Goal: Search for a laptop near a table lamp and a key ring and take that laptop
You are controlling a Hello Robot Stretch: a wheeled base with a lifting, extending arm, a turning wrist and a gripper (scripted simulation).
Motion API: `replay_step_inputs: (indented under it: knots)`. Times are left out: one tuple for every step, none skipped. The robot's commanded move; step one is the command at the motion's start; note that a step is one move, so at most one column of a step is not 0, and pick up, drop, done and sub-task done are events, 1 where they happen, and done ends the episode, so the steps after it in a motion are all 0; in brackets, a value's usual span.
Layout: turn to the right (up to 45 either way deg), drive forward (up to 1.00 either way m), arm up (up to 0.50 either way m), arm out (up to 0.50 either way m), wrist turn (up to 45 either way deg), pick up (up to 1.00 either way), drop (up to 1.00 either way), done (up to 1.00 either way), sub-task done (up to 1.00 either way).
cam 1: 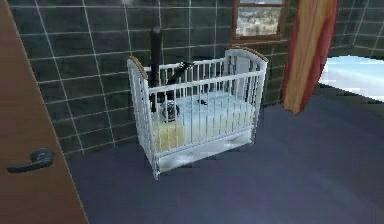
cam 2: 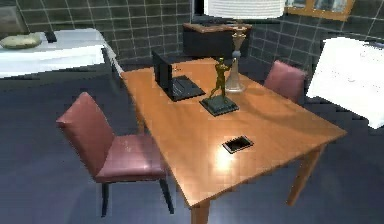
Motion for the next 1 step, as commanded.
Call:
replay_step_inputs:
  knots:
    - [21.0, 0.0, 0.0, 0.0, 0.0, 0.0, 0.0, 0.0, 0.0]
